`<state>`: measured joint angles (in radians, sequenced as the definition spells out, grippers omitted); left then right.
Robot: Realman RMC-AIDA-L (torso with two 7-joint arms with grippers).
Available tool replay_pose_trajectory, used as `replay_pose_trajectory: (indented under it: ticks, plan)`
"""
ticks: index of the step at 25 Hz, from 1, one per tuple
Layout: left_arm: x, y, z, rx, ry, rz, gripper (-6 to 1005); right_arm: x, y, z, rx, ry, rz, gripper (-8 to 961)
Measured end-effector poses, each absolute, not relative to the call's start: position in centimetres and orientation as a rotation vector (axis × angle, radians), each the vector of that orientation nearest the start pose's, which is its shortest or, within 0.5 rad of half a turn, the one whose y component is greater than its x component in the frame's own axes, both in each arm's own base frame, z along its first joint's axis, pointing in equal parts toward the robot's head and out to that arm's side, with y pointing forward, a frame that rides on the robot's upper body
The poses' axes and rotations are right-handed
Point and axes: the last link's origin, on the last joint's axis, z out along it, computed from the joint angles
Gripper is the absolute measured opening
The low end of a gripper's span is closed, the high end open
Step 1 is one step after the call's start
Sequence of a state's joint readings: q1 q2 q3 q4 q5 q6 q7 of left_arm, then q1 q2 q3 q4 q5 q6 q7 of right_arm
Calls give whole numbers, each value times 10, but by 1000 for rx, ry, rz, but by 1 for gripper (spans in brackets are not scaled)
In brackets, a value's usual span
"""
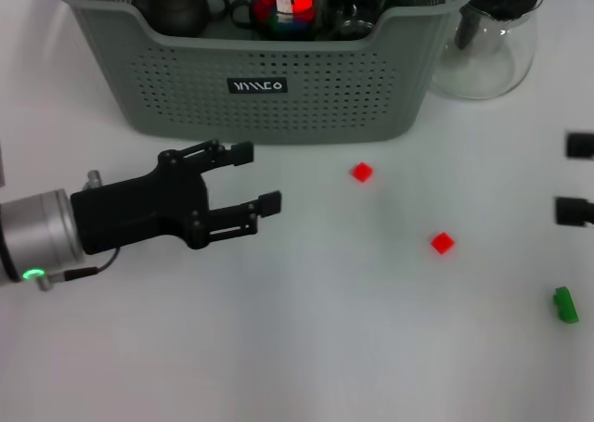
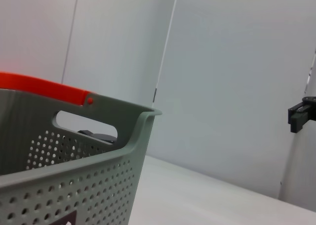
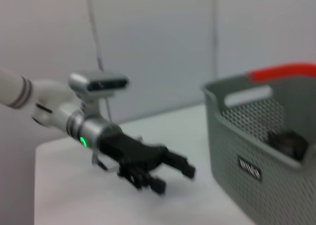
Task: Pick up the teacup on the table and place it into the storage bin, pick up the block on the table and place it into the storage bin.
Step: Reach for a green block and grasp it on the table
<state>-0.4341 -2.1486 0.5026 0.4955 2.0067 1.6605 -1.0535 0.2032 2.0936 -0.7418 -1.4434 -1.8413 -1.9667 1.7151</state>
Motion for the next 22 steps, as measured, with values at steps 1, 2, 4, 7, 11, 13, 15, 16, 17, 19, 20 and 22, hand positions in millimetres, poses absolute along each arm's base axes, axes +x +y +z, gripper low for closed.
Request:
replay_pose_trajectory:
  ticks: [1,2,4,7,11,13,15,16,17,19,20,22]
  plan:
    - [-280,275,-30,-2632,-528,-947,784,241,245,108,-2778,465,546,740]
    - [-282,274,-27,-2643,-524,-939,784,245,243,109,-2775,496,493,740]
    - [-286,271,-19,-2669,-528,-920,784,251,241,110,-2774,556,378,739]
    - [-291,268,-9,-2678,-557,-901,784,260,241,108,-2779,662,187,738]
    - [-295,268,-3,-2643,-583,-902,784,265,246,104,-2788,758,-29,736]
    - [-295,268,-4,-2640,-585,-907,785,264,251,99,-2804,778,-138,735]
    - [-293,269,-5,-2638,-584,-912,785,262,256,92,-2825,785,-238,734]
    - [-293,270,-6,-2637,-584,-915,785,261,258,87,-2836,791,-290,733]
    - [-292,270,-7,-2637,-584,-918,785,261,260,84,-2843,799,-330,733]
    - [-291,271,-8,-2636,-582,-924,785,261,264,78,-2852,820,-392,732]
    - [-290,270,-8,-2636,-581,-926,785,261,266,77,-2853,831,-402,732]
    - [-290,270,-10,-2635,-576,-929,785,262,269,75,-2850,855,-423,731]
